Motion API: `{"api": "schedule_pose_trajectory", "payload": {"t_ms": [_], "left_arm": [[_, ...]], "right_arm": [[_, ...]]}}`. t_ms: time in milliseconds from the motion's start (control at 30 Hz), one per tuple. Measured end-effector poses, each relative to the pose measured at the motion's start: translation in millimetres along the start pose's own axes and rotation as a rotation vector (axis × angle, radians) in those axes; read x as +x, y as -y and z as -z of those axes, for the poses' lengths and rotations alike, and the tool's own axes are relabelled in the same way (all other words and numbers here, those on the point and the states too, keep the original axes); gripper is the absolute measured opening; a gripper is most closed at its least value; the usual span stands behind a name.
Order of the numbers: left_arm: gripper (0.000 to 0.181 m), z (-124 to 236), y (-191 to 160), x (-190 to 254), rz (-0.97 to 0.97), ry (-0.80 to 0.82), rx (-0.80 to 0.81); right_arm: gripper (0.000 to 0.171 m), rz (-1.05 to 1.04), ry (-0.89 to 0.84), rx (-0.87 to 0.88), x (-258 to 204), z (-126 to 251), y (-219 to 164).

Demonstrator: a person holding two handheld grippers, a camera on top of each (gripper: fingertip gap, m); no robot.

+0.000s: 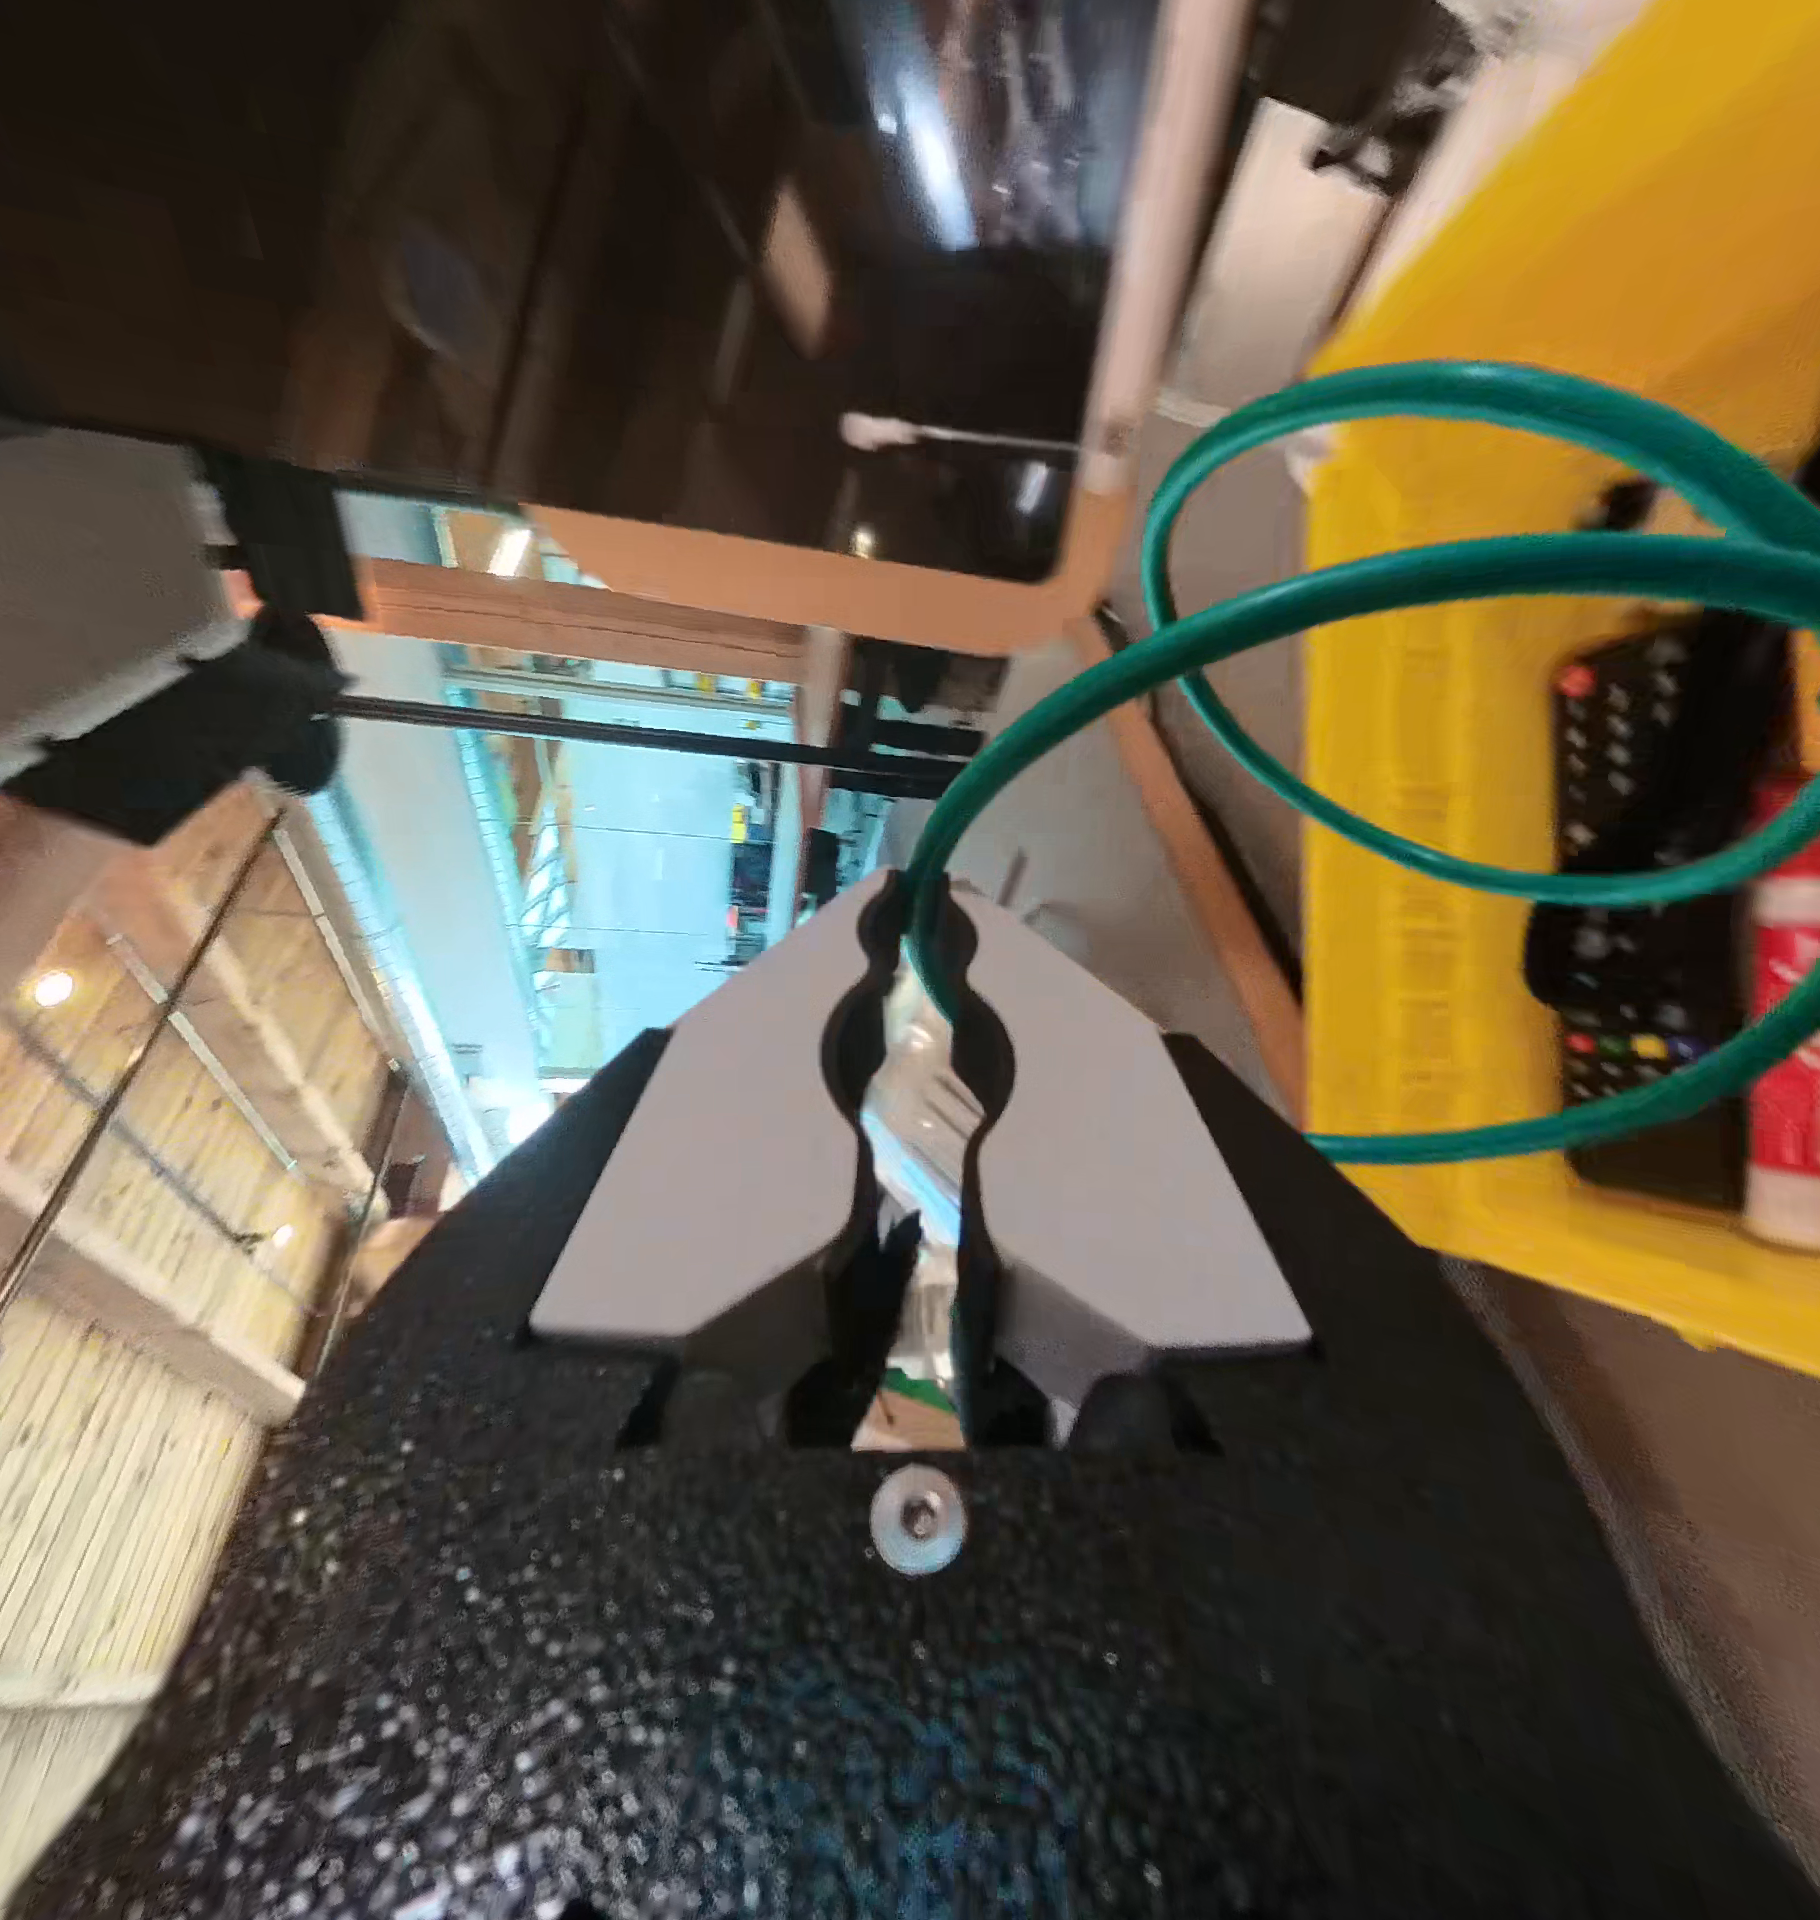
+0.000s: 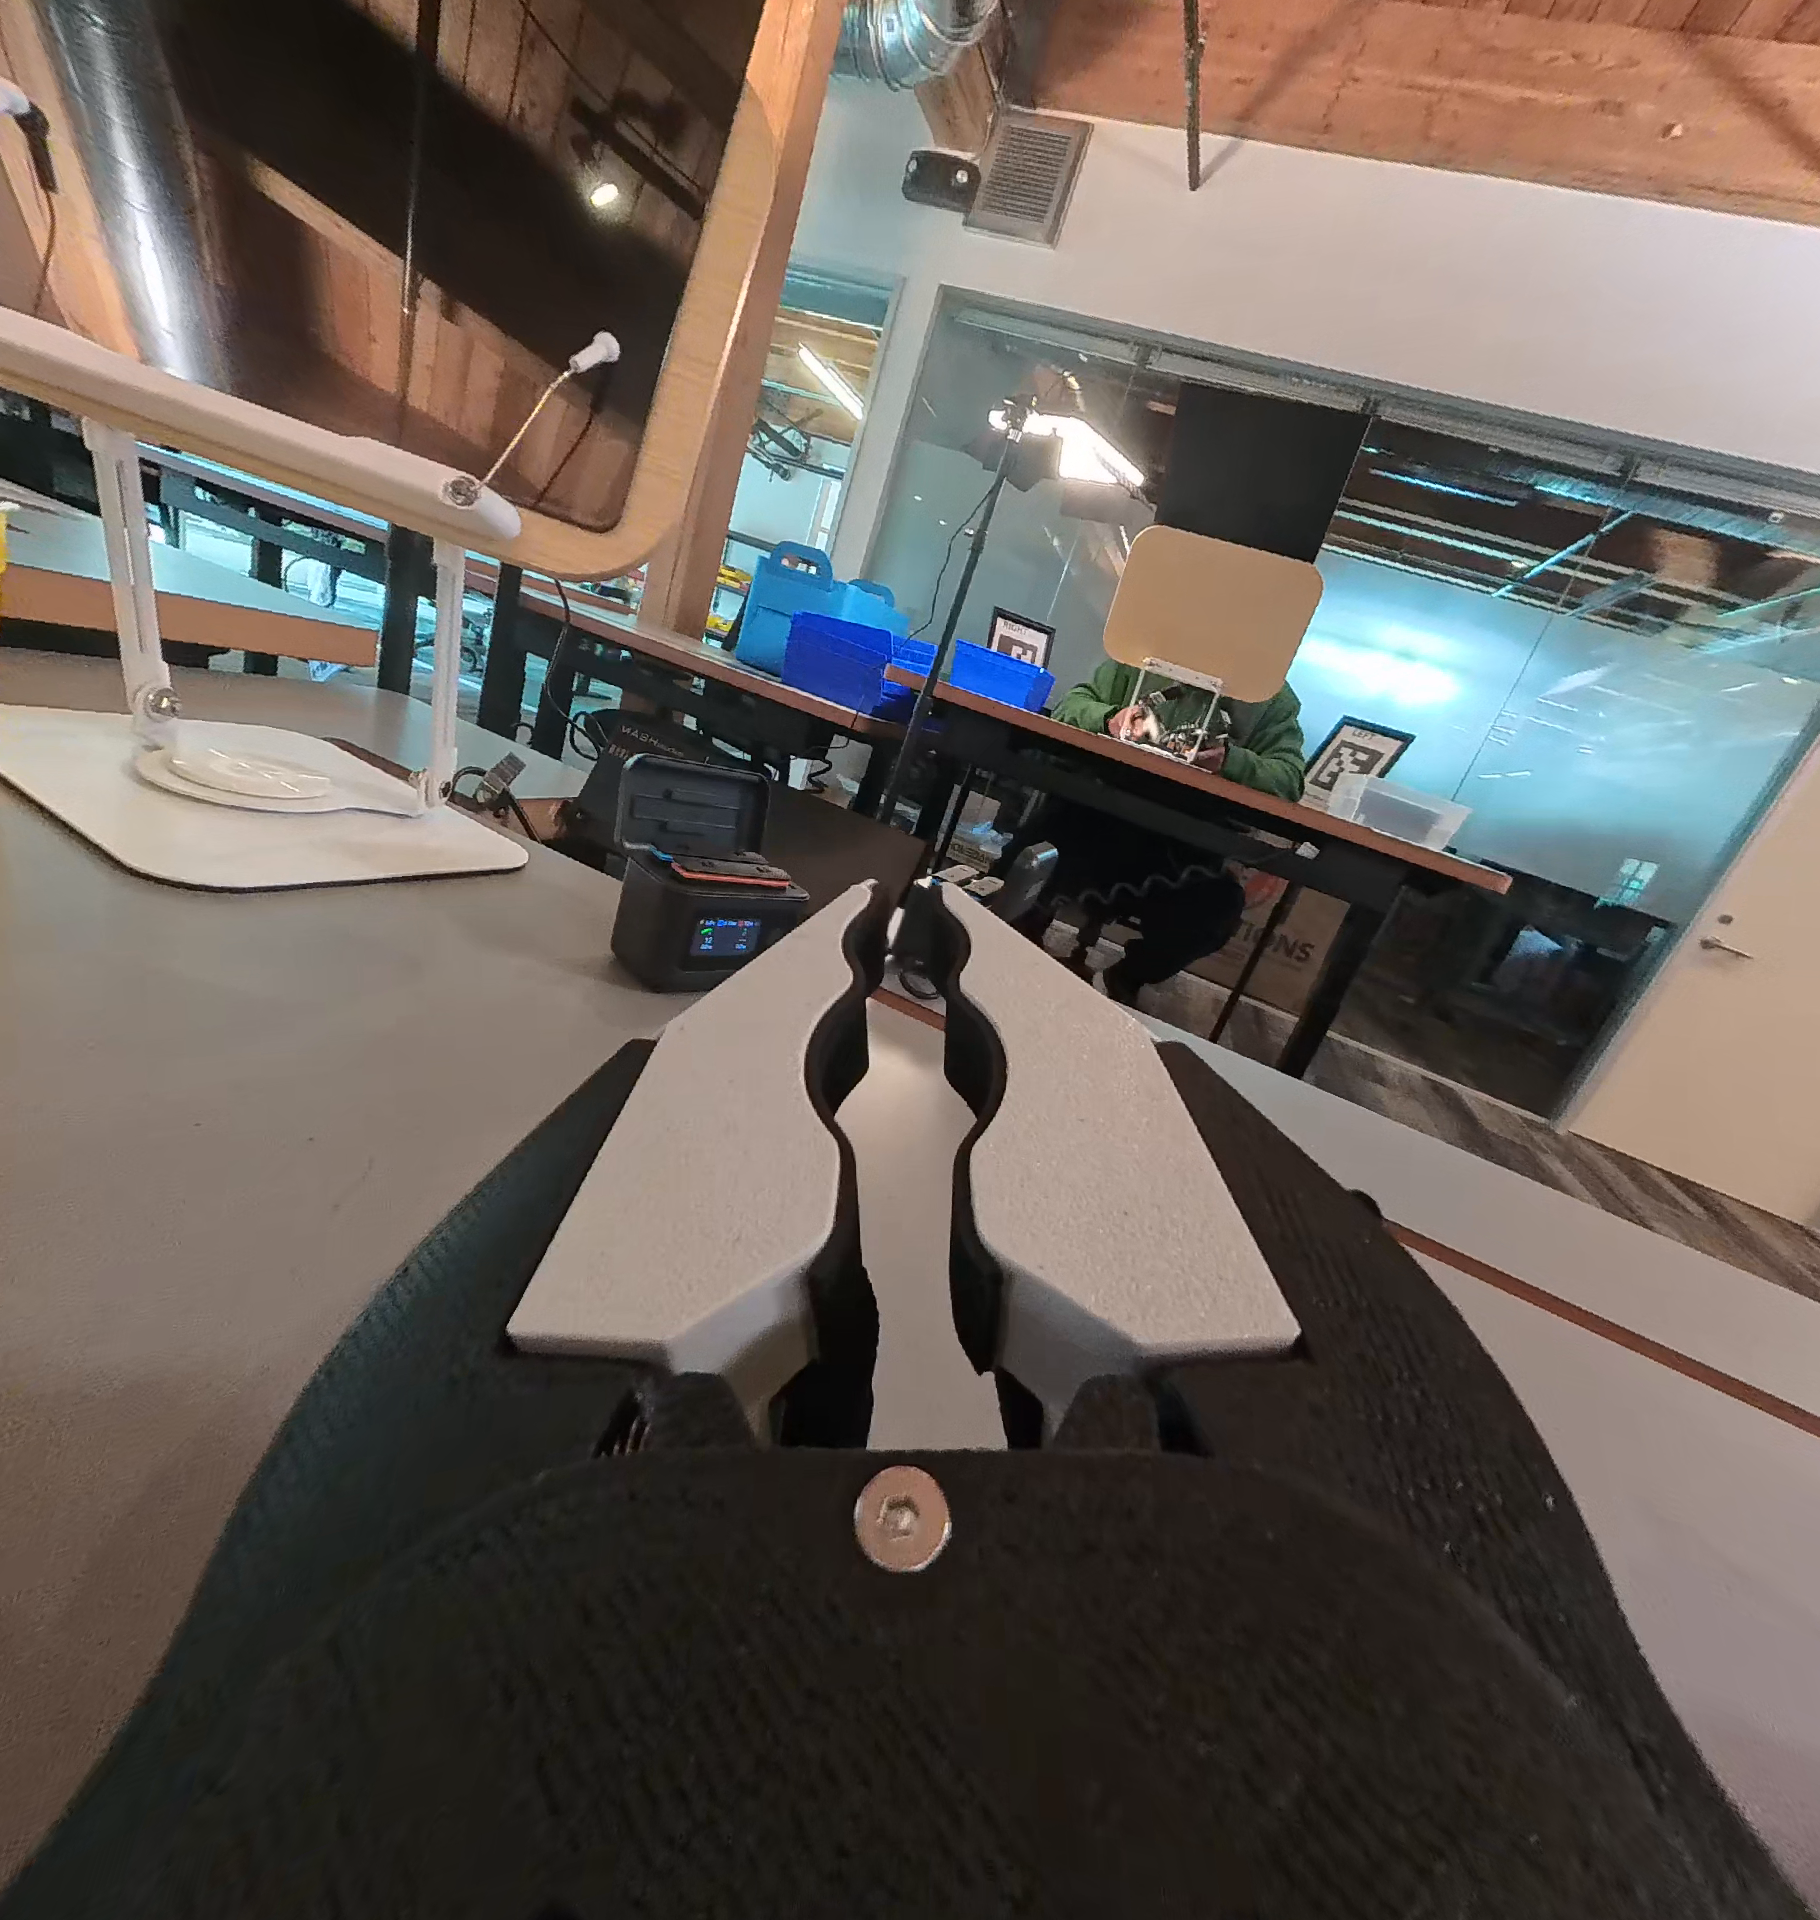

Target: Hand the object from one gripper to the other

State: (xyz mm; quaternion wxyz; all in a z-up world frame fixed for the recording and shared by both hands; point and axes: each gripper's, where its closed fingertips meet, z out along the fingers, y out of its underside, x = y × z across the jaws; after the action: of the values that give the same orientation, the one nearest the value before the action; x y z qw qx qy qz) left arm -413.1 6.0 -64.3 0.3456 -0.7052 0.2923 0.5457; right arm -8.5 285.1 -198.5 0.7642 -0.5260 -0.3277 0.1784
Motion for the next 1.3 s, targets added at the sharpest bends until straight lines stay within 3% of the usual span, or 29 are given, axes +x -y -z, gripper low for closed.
{"api": "schedule_pose_trajectory", "payload": {"t_ms": [167, 333, 467, 600, 733, 800, 933, 1000, 1067, 1133, 1267, 1300], "left_arm": [[0.003, 13.2, 51.8, -63.0, 0.136, 0.157, 0.102], [0.002, 12.9, 155.1, -64.8, 0.245, 0.129, 0.322], [0.003, -18.3, 231.1, -23.0, 0.251, 0.042, 0.371], [0.003, -56.8, 296.6, 50.1, 0.281, -0.176, 0.371], [0.003, -90.1, 343.4, 117.5, 0.310, -0.355, 0.341], [0.003, -97.6, 358.4, 140.4, 0.318, -0.411, 0.320], [0.003, -89.2, 387.6, 164.1, 0.375, -0.494, 0.365], [0.002, -82.4, 397.4, 172.3, 0.406, -0.540, 0.396], [0.003, -77.2, 402.2, 180.6, 0.441, -0.578, 0.423], [0.005, -74.8, 403.4, 181.3, 0.538, -0.579, 0.468], [0.084, -65.9, 396.2, 184.2, 0.827, -0.666, 0.544], [0.089, -64.3, 392.5, 185.3, 0.874, -0.673, 0.568]], "right_arm": [[0.006, 0.013, 0.008, -0.001, -2.2, -0.5, -0.1], [0.006, 0.004, 0.006, 0.000, -2.1, 1.3, 0.7], [0.009, -0.056, 0.064, 0.050, -14.4, 12.9, 13.4], [0.023, -0.238, 0.216, 0.178, -38.8, 28.7, 38.7], [0.063, -0.522, 0.358, 0.098, -54.8, 21.6, 30.6], [0.068, -0.616, 0.343, 0.083, -46.6, 19.9, 26.5], [0.064, -0.780, 0.304, 0.022, -32.0, 14.3, 11.9], [0.045, -0.819, 0.284, 0.015, -25.5, 13.6, 8.1], [0.014, -0.821, 0.251, 0.030, -16.9, 14.7, 7.6], [0.011, -0.807, 0.253, -0.005, -14.0, 14.1, 4.4], [0.011, -0.711, 0.240, 0.028, -0.1, 16.7, 18.4], [0.010, -0.648, 0.225, 0.037, 3.8, 18.1, 23.0]]}}
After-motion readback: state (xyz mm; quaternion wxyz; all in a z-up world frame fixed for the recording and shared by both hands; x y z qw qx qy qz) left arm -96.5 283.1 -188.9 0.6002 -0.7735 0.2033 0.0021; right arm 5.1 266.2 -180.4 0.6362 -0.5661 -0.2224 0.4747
